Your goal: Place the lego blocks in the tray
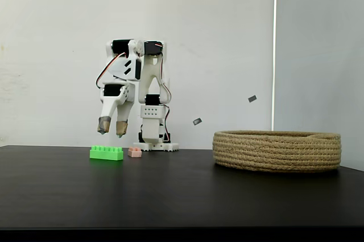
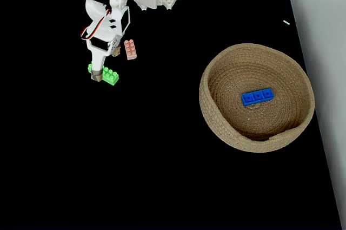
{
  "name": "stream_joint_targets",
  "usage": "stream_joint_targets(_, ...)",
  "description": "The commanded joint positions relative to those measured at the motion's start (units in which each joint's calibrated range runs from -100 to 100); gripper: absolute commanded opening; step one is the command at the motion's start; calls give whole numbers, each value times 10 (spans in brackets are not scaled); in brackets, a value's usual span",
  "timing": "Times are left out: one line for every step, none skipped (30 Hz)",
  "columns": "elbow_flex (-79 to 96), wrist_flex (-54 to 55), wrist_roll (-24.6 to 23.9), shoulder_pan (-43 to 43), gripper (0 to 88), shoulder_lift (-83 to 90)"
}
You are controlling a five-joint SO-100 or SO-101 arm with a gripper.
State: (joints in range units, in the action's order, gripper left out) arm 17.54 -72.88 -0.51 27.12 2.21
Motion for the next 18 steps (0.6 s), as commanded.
stream_joint_targets(-36,14,9,17,311,-8)
stream_joint_targets(-35,14,11,18,309,-10)
stream_joint_targets(-32,15,12,18,310,-12)
stream_joint_targets(-28,24,12,18,309,-13)
stream_joint_targets(-24,33,13,19,306,-16)
stream_joint_targets(-20,39,16,21,304,-19)
stream_joint_targets(-19,44,17,24,304,-25)
stream_joint_targets(-19,51,18,27,305,-30)
stream_joint_targets(-19,59,18,31,307,-35)
stream_joint_targets(-19,65,19,32,306,-40)
stream_joint_targets(-19,71,21,34,301,-44)
stream_joint_targets(-18,75,22,36,292,-49)
stream_joint_targets(-17,75,25,36,285,-51)
stream_joint_targets(-14,75,27,39,279,-53)
stream_joint_targets(-13,75,32,42,273,-55)
stream_joint_targets(-12,75,42,49,268,-57)
stream_joint_targets(-12,75,55,58,263,-62)
stream_joint_targets(-12,76,70,66,259,-68)
